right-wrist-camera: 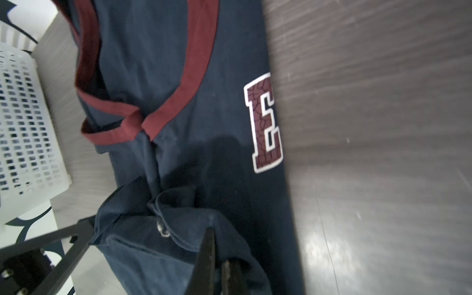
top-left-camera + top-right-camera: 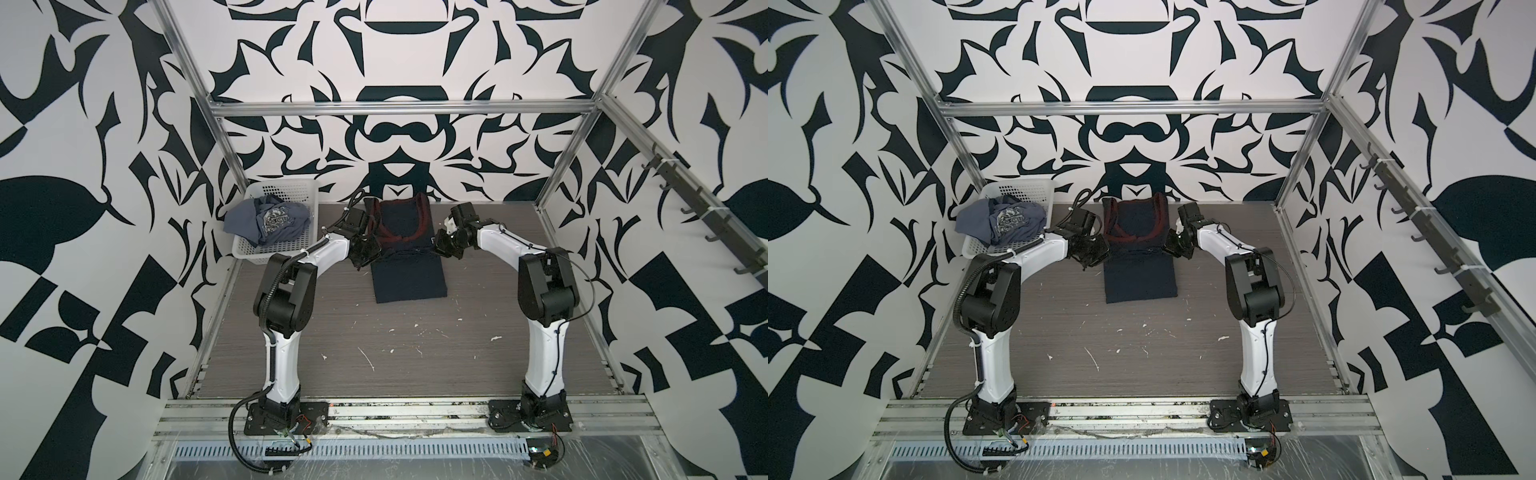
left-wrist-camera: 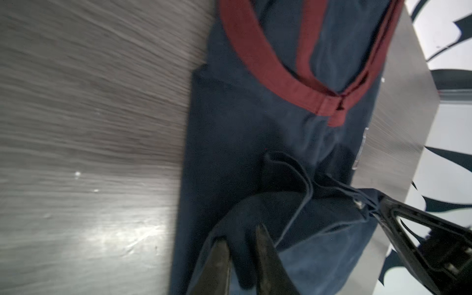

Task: Fold and stack tank tops
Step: Fold the tank top at the top-center of the table, then smooth out the tank top at the top-center of the table.

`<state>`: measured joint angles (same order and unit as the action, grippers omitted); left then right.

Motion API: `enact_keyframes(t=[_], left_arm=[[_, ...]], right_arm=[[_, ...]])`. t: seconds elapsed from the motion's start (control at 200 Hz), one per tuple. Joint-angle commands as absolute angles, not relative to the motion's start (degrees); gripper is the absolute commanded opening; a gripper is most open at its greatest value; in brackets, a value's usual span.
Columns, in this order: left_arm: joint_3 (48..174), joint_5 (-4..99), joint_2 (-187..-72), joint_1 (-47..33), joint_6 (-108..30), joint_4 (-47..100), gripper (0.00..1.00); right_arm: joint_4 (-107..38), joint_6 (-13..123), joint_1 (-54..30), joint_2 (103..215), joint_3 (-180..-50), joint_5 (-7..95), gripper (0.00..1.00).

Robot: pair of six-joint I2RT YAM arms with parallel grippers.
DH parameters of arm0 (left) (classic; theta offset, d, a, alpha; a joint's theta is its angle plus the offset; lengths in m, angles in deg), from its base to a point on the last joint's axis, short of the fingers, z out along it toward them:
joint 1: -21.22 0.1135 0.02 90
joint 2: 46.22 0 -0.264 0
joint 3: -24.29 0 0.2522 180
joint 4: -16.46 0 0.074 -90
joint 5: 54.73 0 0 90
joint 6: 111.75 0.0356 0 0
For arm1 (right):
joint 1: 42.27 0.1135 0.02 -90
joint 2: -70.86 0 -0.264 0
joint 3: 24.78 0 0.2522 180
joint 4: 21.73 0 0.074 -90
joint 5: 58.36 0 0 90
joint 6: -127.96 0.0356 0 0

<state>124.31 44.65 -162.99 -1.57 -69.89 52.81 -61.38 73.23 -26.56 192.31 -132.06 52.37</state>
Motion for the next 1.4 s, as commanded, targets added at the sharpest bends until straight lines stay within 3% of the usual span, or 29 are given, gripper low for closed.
enact_keyframes(t=[0.0, 0.14, 0.25, 0.365, 0.545, 0.77, 1.04, 1.235, 1.395], left_arm=[[126.7, 41.4, -163.9, -0.1, -70.7, 54.4, 0.3], [131.2, 37.7, -164.3, 0.1, -68.8, 60.8, 0.59], [130.0, 34.1, -160.0, -0.9, -67.4, 63.0, 0.66], [125.2, 33.3, -155.5, -4.3, -67.0, 60.1, 0.65], [124.7, 37.6, -158.5, -7.8, -67.6, 56.7, 0.55], [132.1, 38.1, -167.5, -6.5, -66.5, 56.1, 0.5], [146.6, 35.1, -177.9, -3.7, -62.8, 60.3, 0.52], [150.6, 32.4, -177.6, -2.8, -61.4, 64.3, 0.57], [141.8, 32.3, -167.1, -4.0, -62.1, 64.7, 0.64]], right_arm=[[-62.5, 71.3, -26.8, 193.3, -137.3, 50.5, 0.14], [-67.1, 68.9, -27.3, 193.0, -141.3, 46.3, 0.46], [-69.0, 66.0, -27.2, 188.4, -139.4, 43.1, 0.6], [-67.2, 64.8, -25.8, 184.2, -133.6, 44.6, 0.6], [-66.3, 63.7, -21.6, 186.3, -132.7, 45.3, 0.48], [-67.6, 63.6, -21.1, 195.5, -141.6, 45.6, 0.42], [-73.5, 62.8, -23.1, 206.0, -156.7, 43.0, 0.4], [-77.3, 61.6, -23.6, 205.4, -161.6, 42.4, 0.5], [-77.5, 61.2, -24.4, 196.0, -151.9, 42.5, 0.6]])
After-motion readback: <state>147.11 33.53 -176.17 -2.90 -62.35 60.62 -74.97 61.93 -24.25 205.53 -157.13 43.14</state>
